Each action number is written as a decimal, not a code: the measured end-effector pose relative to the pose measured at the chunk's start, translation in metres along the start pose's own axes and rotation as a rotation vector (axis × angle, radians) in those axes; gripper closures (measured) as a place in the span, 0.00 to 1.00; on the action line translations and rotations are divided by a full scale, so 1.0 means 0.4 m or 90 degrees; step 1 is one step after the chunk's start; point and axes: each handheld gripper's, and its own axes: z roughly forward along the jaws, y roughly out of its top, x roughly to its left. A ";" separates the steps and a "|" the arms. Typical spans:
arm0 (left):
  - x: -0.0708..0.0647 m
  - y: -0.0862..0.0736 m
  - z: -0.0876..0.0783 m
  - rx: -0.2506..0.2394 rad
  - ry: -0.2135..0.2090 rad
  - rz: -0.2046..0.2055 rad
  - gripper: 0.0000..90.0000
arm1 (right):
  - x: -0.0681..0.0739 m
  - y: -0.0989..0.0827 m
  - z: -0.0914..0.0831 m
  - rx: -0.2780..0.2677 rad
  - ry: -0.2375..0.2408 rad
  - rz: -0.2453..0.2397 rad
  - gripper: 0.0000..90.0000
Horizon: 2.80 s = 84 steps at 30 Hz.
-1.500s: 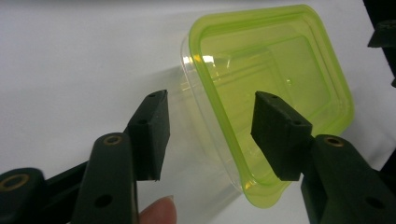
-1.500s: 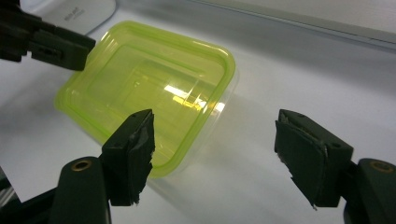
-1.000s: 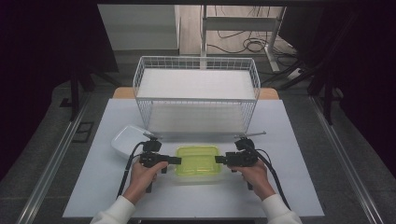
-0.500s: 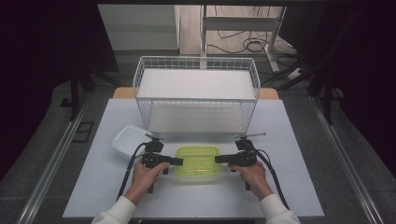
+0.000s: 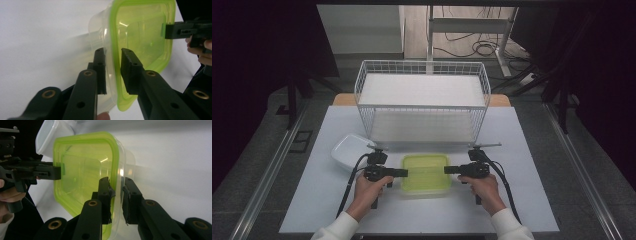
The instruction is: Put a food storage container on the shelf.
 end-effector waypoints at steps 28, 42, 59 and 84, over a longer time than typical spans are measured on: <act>-0.046 0.006 -0.072 -0.076 -0.021 0.066 0.88 | 0.083 0.008 -0.067 -0.071 -0.026 -0.141 0.87; -0.074 0.013 -0.115 -0.101 -0.019 0.095 0.88 | 0.120 0.016 -0.094 -0.097 -0.028 -0.191 0.87; -0.096 0.033 -0.128 -0.107 -0.021 0.118 0.88 | 0.145 0.026 -0.127 -0.140 -0.035 -0.216 0.87; -0.149 0.125 -0.209 -0.150 -0.020 0.167 0.88 | 0.209 0.096 -0.188 -0.185 -0.039 -0.251 0.87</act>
